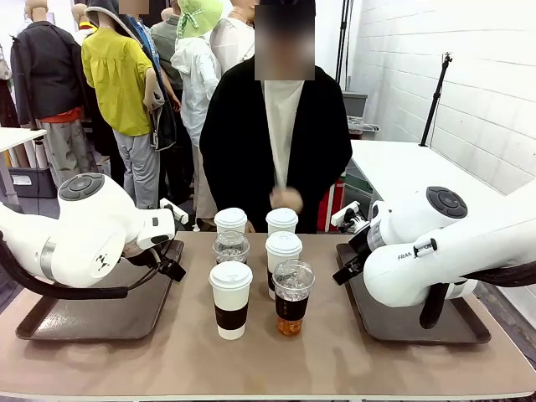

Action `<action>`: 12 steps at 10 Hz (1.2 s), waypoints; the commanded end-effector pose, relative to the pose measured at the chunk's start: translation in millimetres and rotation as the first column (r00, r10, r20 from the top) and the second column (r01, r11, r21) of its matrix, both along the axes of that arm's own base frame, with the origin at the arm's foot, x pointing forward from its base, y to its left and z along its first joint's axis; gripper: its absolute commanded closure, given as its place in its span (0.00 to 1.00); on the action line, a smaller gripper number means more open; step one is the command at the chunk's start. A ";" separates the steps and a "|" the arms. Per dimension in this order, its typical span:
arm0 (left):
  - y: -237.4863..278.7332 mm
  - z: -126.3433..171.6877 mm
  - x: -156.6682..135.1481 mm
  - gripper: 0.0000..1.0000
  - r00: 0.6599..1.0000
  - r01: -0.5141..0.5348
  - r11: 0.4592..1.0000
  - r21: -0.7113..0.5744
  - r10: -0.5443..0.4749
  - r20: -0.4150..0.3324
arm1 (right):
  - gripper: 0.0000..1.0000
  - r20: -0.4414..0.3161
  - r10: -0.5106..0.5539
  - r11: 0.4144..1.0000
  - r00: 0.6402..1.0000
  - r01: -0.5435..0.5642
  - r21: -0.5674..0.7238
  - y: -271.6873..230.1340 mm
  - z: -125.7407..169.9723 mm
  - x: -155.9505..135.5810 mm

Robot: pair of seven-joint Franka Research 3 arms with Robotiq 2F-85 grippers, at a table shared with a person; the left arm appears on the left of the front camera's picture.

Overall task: Distribute the coffee onto the tray.
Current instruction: Pick up one iced Americano and place it on the right Handle tray.

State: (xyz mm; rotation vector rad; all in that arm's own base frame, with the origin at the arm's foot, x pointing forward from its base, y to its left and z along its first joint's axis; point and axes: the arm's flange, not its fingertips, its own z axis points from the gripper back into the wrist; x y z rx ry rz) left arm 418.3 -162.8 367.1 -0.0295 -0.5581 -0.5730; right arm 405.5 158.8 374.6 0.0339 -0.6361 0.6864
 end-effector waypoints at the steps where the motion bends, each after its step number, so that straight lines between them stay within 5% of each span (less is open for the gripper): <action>1: -1.5 10.4 0.7 0.00 1.000 0.009 1.000 -0.006 -0.009 0.004 | 0.00 0.011 0.004 1.000 1.000 -0.004 0.018 2.8 7.6 1.0; 8: -7.4 108.0 -32.6 0.00 0.993 0.046 0.998 0.041 -0.050 0.108 | 0.00 0.122 0.010 1.000 0.993 -0.012 0.020 11.2 98.8 -17.5; 12: -4.4 149.1 -50.6 0.00 0.985 0.063 0.997 0.044 -0.070 0.160 | 0.00 0.128 0.025 0.999 0.991 -0.030 0.030 4.5 126.3 -26.5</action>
